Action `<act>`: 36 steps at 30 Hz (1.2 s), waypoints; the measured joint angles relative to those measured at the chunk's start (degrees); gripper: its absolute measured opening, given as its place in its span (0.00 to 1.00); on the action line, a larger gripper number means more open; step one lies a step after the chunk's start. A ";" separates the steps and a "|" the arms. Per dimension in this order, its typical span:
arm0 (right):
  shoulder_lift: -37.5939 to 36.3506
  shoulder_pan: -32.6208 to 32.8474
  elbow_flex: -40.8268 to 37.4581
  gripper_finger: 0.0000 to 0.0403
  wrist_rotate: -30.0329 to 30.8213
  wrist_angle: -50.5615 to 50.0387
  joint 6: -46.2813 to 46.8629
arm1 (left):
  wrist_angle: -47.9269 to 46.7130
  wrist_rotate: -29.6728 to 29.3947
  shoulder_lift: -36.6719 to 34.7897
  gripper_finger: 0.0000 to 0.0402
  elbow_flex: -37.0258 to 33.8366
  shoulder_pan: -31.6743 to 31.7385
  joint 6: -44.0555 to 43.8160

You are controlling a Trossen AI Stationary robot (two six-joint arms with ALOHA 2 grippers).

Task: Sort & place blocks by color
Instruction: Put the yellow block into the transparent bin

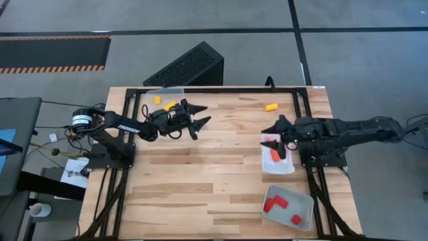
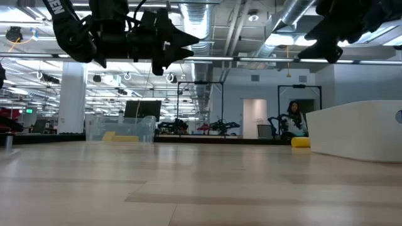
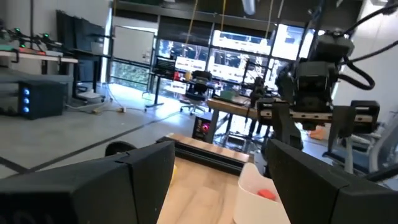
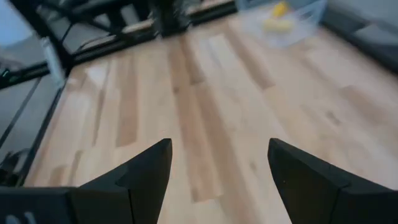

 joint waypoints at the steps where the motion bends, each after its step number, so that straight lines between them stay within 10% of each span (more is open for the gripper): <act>1: -1.14 -0.89 -0.38 0.71 0.47 0.06 -0.32 | -0.02 0.02 0.00 0.61 0.34 0.33 -0.02; 12: -6.99 -3.50 -0.51 0.71 13.17 -1.17 -2.25 | -2.76 0.34 0.00 0.61 4.32 1.40 0.69; 36: -6.84 -4.02 -0.46 0.71 18.93 -7.76 1.31 | -4.99 -0.93 0.00 0.61 4.41 1.38 2.85</act>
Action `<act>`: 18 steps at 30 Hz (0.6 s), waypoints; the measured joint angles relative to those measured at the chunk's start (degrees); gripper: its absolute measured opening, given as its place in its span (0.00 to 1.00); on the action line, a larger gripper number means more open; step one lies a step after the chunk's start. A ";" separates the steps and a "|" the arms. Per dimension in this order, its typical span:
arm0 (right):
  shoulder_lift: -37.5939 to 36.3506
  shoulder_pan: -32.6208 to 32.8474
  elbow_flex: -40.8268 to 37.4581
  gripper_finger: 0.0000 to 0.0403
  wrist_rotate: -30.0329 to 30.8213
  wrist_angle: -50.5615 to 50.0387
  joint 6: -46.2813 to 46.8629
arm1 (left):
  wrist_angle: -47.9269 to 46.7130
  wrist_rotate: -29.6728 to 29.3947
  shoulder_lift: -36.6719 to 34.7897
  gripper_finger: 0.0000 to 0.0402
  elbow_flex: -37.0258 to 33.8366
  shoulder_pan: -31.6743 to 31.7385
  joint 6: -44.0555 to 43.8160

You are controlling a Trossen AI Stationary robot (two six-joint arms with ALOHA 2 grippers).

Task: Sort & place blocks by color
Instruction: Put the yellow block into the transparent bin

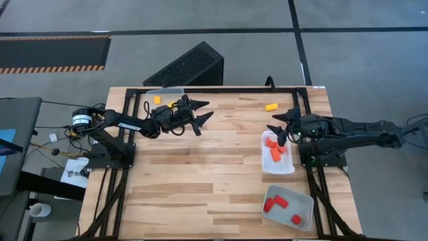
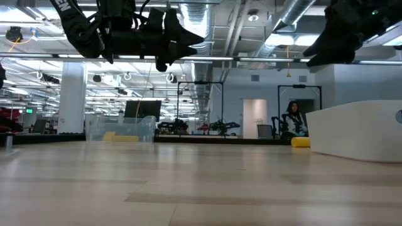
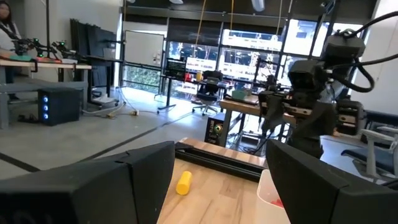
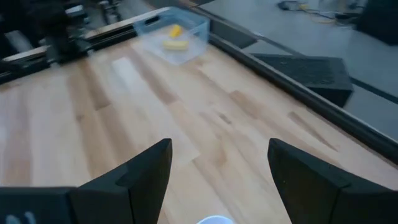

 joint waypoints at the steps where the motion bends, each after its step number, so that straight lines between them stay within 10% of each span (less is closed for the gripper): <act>1: 0.00 -0.38 0.00 0.71 0.70 -0.11 0.50 | 0.01 0.08 0.00 0.61 0.00 0.00 -0.01; 18: 7.34 -17.77 0.04 0.71 3.51 -2.00 5.84 | -1.69 0.10 0.00 0.61 -0.02 -0.02 -2.15</act>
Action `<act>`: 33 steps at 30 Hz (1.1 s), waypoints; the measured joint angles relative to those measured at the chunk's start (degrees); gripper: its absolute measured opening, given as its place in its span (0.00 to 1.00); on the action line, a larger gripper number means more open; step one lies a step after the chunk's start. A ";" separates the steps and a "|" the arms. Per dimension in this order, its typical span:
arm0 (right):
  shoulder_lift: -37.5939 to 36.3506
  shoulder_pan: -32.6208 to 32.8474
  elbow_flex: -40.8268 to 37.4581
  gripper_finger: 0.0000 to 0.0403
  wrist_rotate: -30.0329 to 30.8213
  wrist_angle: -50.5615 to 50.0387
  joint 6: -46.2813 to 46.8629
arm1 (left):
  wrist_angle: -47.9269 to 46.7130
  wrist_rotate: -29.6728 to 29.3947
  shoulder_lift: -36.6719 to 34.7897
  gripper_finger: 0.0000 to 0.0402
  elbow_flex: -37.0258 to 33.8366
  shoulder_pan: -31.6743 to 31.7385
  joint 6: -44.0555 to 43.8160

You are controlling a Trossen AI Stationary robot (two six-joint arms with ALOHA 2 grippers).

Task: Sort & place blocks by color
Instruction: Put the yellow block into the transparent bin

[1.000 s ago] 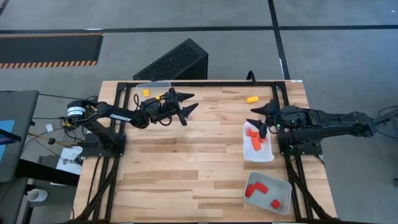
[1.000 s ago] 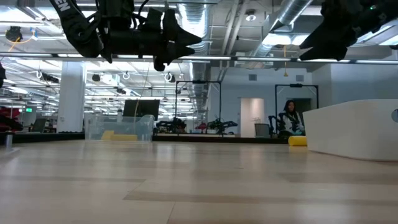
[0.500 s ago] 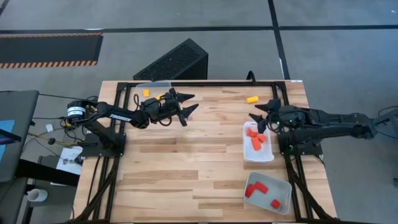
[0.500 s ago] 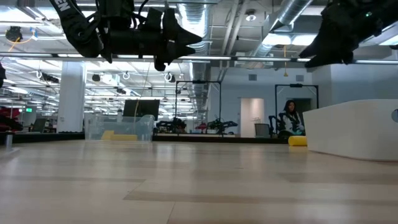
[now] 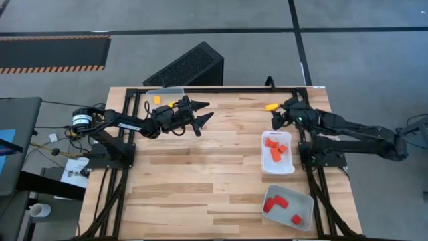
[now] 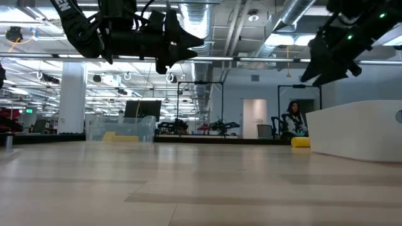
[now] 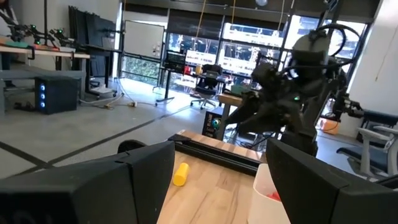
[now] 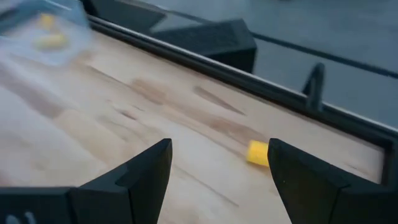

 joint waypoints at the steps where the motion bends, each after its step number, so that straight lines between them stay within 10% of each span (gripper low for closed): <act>1: 0.96 -1.66 0.06 0.71 -0.75 0.01 -0.32 | -0.01 -0.09 0.00 0.61 0.00 0.00 0.00; 17: 6.87 -12.57 0.33 0.71 -16.71 0.81 -3.16 | 3.54 -1.25 0.00 0.61 1.95 0.02 2.35; 33: 6.87 -11.00 0.33 0.71 -17.31 -1.81 -4.10 | -5.82 5.30 0.00 0.59 6.65 0.18 -0.96</act>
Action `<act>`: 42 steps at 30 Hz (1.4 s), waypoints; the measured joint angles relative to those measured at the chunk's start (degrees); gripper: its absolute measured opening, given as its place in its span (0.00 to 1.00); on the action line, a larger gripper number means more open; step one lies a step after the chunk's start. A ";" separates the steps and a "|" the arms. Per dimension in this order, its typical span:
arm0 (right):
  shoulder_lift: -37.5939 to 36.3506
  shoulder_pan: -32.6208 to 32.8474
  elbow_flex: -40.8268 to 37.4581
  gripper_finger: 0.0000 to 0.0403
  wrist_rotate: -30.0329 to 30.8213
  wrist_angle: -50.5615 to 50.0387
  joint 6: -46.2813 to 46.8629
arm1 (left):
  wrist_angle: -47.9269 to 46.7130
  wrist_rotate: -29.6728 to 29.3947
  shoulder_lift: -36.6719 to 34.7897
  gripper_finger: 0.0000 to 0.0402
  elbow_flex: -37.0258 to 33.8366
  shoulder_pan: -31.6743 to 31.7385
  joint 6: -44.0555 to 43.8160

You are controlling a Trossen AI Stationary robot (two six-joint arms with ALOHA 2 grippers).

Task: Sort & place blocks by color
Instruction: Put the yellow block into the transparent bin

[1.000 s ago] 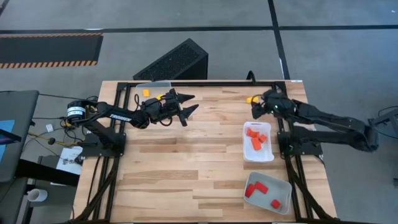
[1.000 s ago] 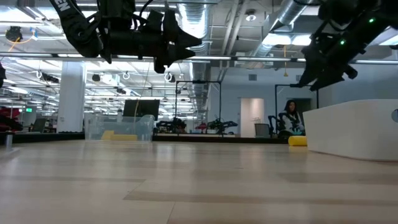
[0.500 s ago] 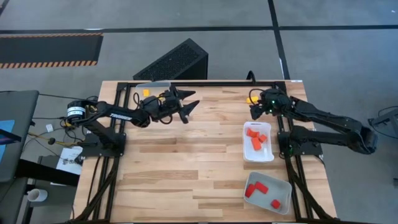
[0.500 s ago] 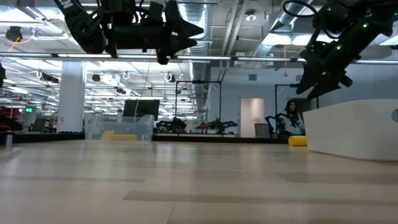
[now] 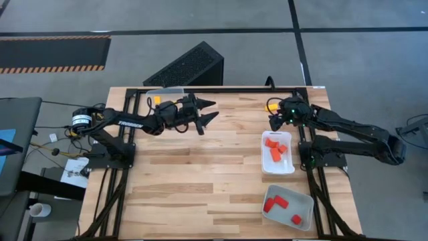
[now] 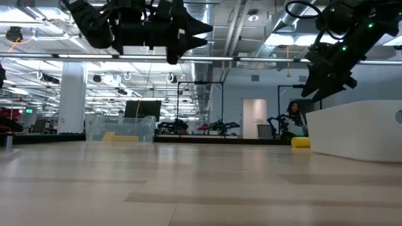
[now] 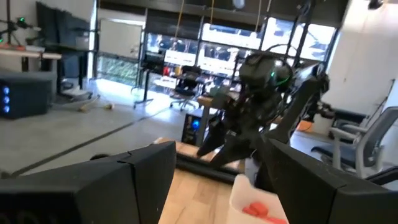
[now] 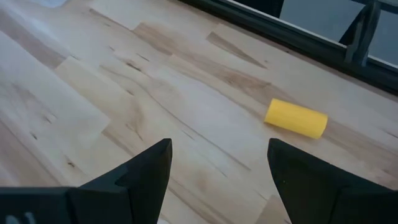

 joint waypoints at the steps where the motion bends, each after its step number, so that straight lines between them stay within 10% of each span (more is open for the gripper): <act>1: 0.00 0.00 0.00 0.71 0.04 0.00 -0.04 | 0.06 -0.01 0.00 0.58 0.35 0.00 0.16; 42: 8.04 -5.22 2.61 0.71 -1.68 -1.83 0.00 | -3.31 2.06 0.00 0.50 1.17 -0.18 -0.13</act>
